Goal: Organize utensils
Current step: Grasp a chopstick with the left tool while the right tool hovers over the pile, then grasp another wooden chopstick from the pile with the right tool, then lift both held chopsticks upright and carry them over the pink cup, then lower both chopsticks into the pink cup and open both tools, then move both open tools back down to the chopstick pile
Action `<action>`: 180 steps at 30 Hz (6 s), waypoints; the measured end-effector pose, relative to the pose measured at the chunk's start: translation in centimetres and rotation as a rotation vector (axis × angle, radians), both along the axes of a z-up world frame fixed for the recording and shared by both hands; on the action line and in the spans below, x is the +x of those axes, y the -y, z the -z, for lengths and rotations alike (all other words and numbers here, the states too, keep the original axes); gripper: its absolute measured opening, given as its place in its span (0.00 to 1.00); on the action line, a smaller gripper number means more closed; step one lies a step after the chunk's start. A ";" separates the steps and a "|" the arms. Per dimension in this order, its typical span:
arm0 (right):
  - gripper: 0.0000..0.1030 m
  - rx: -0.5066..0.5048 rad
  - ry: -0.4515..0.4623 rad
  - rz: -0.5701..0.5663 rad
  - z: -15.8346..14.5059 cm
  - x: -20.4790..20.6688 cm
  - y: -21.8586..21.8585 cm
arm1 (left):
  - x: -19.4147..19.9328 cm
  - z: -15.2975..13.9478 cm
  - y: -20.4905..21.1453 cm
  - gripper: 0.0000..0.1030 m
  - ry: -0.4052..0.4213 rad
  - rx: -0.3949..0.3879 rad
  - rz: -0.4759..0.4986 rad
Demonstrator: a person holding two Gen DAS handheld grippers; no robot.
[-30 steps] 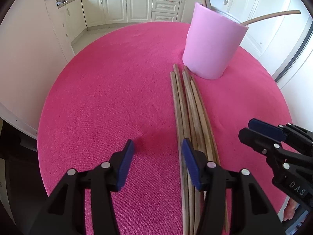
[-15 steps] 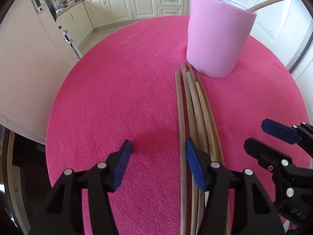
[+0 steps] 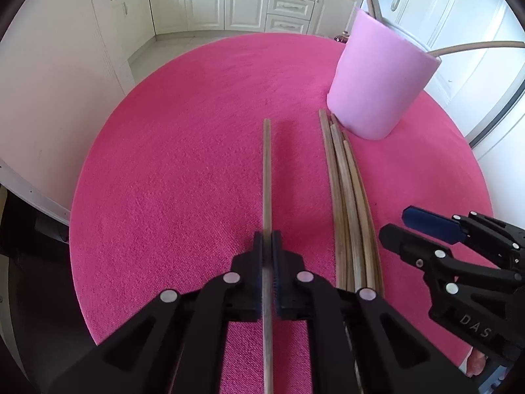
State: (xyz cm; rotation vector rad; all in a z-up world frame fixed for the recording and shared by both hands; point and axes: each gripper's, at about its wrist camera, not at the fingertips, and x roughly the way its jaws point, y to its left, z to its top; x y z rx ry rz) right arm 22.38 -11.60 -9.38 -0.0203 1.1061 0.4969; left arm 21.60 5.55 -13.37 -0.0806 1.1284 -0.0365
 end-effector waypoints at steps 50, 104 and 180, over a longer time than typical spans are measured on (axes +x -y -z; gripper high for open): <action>0.28 -0.158 -0.067 0.000 0.1 0.3 -1.5 | 0.1 0.3 -2.1 0.06 -0.011 -0.049 -0.045; 0.06 0.586 0.827 0.214 -13.8 1.6 17.5 | -2.2 -16.0 6.1 0.06 1.106 -0.195 -0.026; 0.52 0.331 0.731 0.161 -13.5 -2.9 11.2 | -6.3 -16.1 4.6 0.61 0.846 0.012 -0.062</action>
